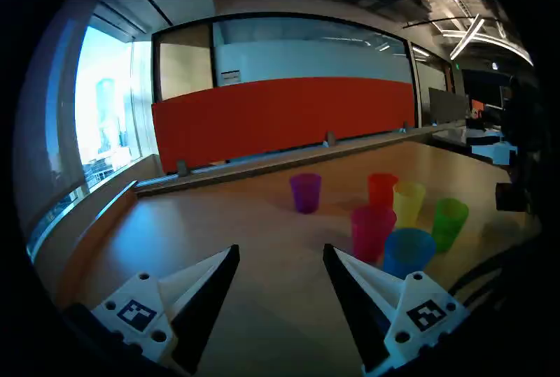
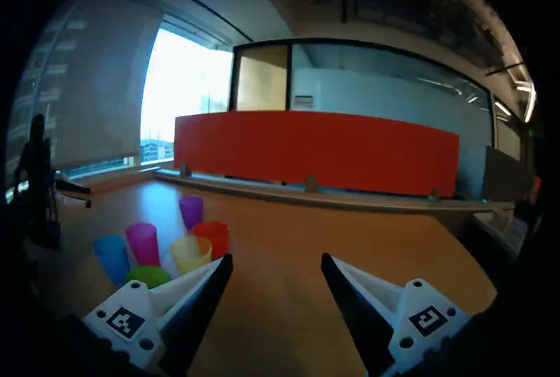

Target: Pour water

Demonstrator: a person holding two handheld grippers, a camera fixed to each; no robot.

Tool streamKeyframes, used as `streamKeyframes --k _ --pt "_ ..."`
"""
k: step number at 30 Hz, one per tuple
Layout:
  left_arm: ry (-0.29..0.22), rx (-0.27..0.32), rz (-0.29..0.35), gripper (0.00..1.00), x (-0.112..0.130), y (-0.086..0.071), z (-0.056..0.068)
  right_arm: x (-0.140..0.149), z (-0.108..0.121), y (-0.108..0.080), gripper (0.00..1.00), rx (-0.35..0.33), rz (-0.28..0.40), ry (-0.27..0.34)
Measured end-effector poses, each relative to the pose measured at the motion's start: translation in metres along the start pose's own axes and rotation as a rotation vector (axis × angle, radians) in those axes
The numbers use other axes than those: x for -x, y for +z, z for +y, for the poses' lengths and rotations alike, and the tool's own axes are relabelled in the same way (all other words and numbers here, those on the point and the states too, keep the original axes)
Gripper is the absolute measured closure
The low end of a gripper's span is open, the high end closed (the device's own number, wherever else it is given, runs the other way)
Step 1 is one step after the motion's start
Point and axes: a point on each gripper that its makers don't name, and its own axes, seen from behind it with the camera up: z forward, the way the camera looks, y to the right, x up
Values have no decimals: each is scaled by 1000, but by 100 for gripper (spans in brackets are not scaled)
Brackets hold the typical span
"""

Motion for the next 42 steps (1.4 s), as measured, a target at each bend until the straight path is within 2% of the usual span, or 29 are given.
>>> streamKeyframes --k 5,9,15,20,24,30,36,42 --pt "-69 -38 63 11 -13 1 -9 -24 25 2 2 92 81 45" --pt "-110 -84 110 11 -22 -1 -22 -37 44 3 2 167 140 69" --pt "-143 -137 181 12 -42 -3 -40 -46 62 4 2 250 192 99" --pt "-158 -152 224 12 -55 1 -47 -52 68 5 2 279 218 156" --pt "-152 -171 231 11 -58 5 -52 -53 66 9 2 272 221 162" --pt "-147 -198 236 12 -54 11 -54 -46 61 16 2 296 194 108" --pt "-182 -238 248 12 -46 14 -57 -43 56 21 2 295 170 99" --pt "-201 -286 261 12 -40 15 -62 -37 62 20 2 314 141 98"
